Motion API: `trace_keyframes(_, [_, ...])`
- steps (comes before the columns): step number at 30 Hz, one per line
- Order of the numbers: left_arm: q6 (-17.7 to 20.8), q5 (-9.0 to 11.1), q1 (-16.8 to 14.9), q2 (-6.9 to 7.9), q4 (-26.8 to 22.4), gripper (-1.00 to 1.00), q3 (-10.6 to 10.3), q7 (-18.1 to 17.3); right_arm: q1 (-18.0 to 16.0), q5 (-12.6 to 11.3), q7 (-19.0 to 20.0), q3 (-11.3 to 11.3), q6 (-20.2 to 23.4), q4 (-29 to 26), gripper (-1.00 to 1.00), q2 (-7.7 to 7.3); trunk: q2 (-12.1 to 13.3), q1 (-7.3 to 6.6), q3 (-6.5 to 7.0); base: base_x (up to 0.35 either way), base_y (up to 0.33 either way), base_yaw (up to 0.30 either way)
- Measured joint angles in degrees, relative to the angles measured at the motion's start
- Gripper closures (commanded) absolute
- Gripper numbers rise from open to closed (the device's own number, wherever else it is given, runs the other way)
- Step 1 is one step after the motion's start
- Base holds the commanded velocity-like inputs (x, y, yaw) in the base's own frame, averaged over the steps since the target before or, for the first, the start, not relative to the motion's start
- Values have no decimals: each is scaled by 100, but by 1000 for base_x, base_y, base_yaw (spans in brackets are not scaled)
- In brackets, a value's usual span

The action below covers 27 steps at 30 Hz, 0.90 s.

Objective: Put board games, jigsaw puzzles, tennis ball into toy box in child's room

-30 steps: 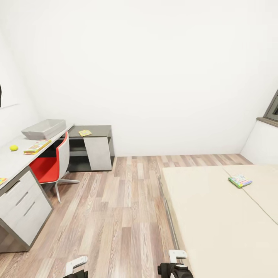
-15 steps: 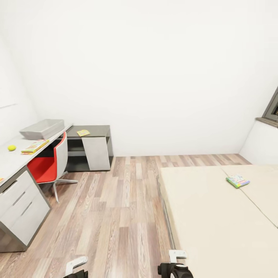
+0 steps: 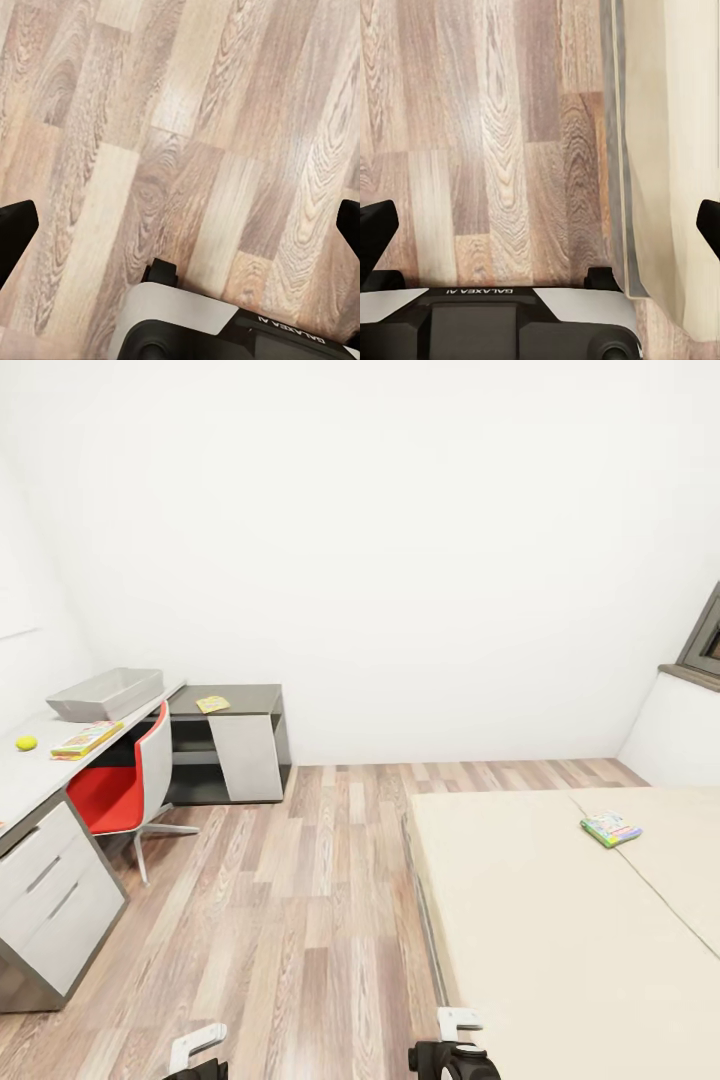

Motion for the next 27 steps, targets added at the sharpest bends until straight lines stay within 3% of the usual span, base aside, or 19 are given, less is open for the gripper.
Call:
trace_keyframes(7, [0, 0, 0, 0, 1, -100, 0, -1, 0, 0, -1, -1, 3, 0, -100, 0, 0, 0, 0, 0, -171, 0])
trace_keyframes(27, [0, 0, 0, 0, 0, -100, 0, 1, 0, 0, 1, 0, 2, 0, -100, 0, 0, 0, 0, 0, -66, 0])
